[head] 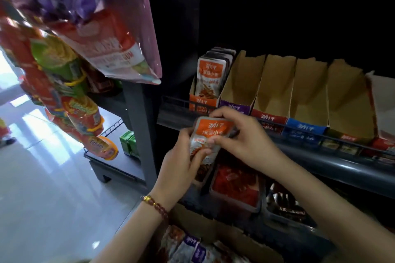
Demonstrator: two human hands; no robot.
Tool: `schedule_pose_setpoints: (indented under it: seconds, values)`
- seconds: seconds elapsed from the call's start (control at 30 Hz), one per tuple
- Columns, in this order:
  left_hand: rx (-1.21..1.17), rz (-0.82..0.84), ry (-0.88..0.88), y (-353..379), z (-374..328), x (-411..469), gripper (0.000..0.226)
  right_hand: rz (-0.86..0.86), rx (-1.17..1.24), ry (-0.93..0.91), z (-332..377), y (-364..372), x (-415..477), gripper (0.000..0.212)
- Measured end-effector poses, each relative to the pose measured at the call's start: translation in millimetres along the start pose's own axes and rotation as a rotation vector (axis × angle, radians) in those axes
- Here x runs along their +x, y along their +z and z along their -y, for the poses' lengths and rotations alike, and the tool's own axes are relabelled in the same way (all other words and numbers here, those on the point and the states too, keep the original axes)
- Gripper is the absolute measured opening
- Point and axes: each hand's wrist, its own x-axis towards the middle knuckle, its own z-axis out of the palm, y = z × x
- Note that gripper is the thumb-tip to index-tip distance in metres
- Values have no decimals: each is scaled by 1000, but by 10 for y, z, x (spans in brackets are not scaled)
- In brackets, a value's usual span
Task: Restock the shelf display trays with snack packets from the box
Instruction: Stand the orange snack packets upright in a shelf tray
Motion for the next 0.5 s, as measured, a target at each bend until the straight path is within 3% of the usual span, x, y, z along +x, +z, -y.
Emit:
schedule_pose_setpoints:
  seconds: [0.17, 0.23, 0.4, 0.5]
  values:
    - [132, -129, 140, -93, 106, 427, 62, -286, -58, -176, 62, -236, 391, 27]
    - [348, -144, 215, -97, 177, 554, 67, -413, -108, -225, 72, -370, 594, 27]
    - [634, -116, 342, -27, 292, 751, 65, -497, -128, -226, -19, -417, 989, 26]
    - [690, -71, 346, 17, 382, 834, 63, -472, -161, -103, -202, -280, 1055, 27]
